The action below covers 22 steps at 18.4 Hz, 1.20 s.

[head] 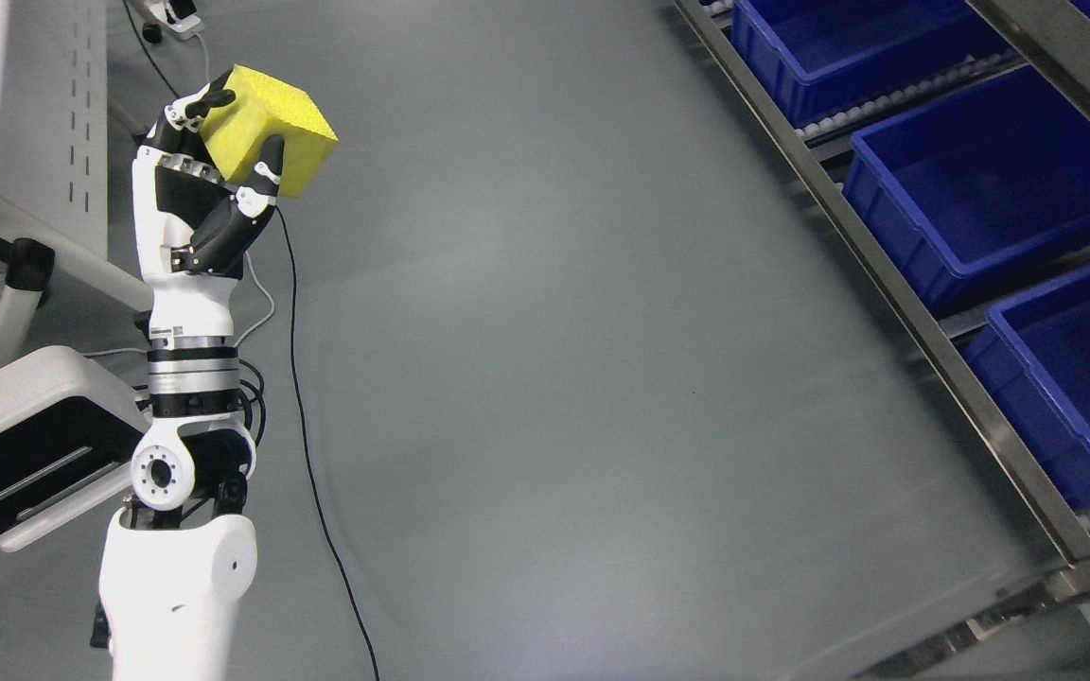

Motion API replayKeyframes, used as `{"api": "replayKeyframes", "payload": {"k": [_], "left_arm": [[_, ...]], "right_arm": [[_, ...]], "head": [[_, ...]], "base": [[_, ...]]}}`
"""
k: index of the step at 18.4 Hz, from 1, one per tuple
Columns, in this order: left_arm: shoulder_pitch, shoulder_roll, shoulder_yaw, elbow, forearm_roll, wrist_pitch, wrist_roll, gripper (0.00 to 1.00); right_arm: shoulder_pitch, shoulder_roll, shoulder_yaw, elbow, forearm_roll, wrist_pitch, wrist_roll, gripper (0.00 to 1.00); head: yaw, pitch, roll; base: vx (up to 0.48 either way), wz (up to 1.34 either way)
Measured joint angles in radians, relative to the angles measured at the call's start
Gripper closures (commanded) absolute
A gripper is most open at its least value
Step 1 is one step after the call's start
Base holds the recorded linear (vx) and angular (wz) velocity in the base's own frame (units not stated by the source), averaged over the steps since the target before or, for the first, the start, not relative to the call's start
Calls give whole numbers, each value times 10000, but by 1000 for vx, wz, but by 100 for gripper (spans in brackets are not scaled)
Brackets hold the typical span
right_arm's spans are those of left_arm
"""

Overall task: Move yellow foam block to right shelf middle
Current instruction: 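Hold the cube raised in the left hand while turning toward the blue bins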

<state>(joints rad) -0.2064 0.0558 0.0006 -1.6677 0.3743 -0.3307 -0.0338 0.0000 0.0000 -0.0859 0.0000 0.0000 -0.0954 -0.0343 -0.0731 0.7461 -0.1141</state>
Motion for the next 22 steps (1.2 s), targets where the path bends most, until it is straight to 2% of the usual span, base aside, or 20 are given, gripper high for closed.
{"api": "replayKeyframes", "payload": {"k": [11,22], "left_arm": [[-6,-6,-5,1,-12,1,-11,86],[-16,41,-6,1,-41,34,-13,90]], "right_arm": [[0,0,0,0,0,0,0,0],[0,0,0,0,0,-3,0,0]], "head": [[0,0,0],[0,0,0]], "base": [[297,75],[525,-305]]}}
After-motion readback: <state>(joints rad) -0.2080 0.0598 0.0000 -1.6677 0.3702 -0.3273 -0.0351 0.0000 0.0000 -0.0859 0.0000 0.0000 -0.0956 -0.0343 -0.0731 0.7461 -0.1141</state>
